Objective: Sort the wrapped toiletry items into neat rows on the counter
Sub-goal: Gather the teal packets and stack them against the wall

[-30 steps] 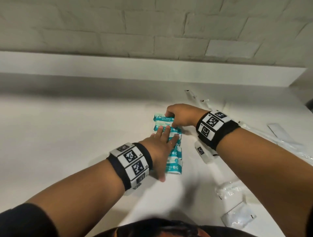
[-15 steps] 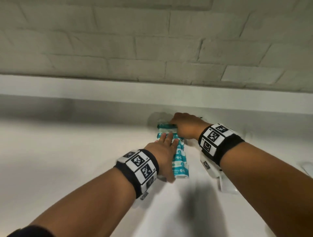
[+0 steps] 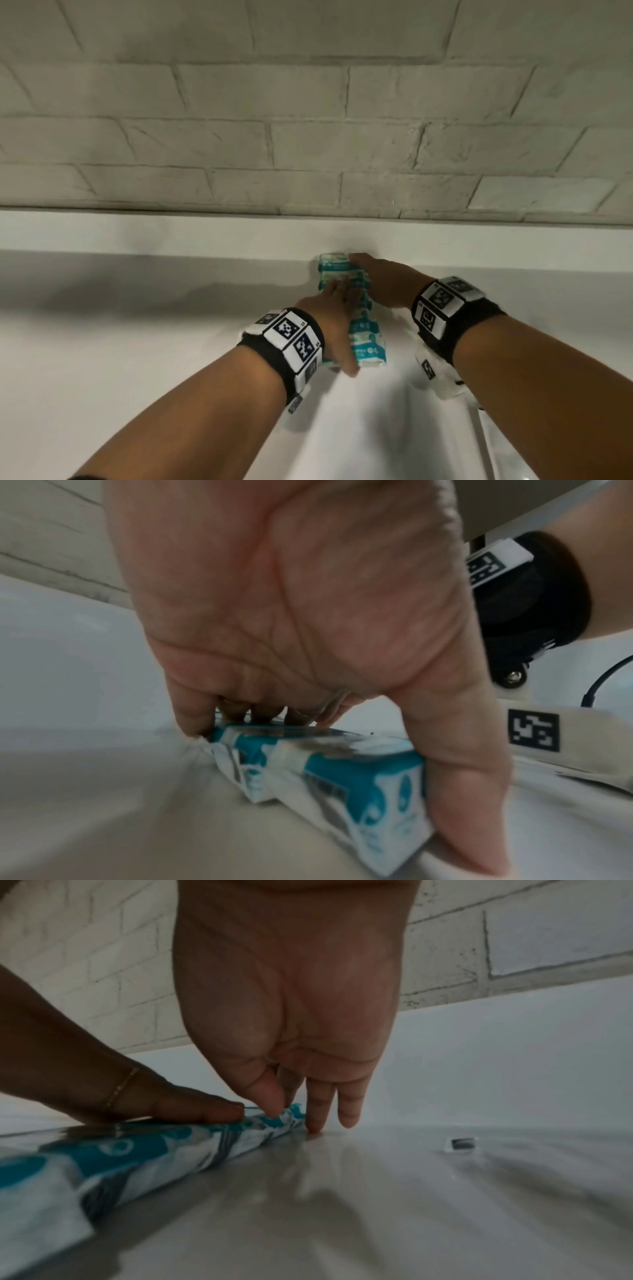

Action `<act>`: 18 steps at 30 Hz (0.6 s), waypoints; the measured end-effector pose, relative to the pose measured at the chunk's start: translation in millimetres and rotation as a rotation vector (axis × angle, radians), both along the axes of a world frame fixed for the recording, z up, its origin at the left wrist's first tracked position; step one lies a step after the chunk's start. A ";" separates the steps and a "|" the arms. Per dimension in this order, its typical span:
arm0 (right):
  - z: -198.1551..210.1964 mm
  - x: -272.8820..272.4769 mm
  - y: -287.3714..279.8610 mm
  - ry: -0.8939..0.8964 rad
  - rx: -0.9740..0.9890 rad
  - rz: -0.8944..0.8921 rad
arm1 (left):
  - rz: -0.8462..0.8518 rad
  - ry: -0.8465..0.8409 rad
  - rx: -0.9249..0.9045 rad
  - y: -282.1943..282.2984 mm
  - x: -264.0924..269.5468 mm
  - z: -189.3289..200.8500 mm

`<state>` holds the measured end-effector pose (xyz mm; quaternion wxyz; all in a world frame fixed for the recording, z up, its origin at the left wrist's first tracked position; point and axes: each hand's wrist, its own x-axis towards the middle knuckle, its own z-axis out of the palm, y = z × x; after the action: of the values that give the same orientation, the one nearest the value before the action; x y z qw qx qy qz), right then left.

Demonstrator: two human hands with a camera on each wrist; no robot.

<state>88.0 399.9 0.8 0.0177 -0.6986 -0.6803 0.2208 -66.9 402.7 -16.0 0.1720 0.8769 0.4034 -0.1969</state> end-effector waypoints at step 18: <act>3.7 -4.5 -21.3 1.250 0.049 -0.724 | 0.912 -1.051 -0.687 59.6 -14.4 -28.4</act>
<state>83.4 378.6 4.5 0.4913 -0.6227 -0.2735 0.5441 -81.3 462.3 -44.3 0.6670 0.5001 0.5061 0.2211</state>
